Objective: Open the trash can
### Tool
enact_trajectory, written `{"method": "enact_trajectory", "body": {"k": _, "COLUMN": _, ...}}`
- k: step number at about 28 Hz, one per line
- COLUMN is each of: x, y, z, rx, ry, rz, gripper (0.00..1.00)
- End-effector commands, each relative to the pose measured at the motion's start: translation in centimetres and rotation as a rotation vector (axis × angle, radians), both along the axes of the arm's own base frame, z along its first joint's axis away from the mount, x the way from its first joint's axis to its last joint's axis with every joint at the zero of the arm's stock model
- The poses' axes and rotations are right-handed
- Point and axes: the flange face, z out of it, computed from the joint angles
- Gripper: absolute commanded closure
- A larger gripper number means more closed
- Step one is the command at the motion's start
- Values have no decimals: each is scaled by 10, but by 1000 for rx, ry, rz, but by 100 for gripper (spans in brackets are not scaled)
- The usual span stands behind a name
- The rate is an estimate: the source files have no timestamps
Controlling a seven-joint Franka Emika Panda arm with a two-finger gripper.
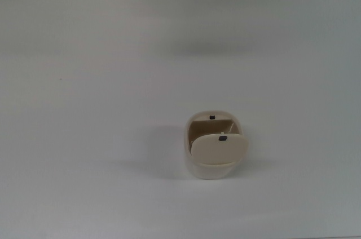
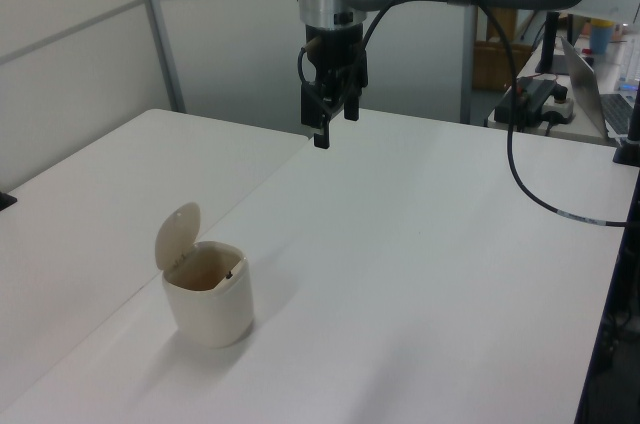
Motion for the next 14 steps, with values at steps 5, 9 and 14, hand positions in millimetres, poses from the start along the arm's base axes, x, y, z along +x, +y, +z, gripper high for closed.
{"method": "enact_trajectory", "body": {"k": 5, "x": -5, "y": -3, "z": -4, "rx": -1, "ry": 33, "rz": 12, "gripper": 0}}
{"method": "enact_trajectory", "body": {"k": 9, "x": -5, "y": -3, "z": -4, "rx": 1, "ry": 33, "rz": 12, "gripper": 0}}
{"method": "enact_trajectory", "body": {"k": 14, "x": -6, "y": -1, "z": -4, "rx": 1, "ry": 32, "rz": 15, "gripper": 0}}
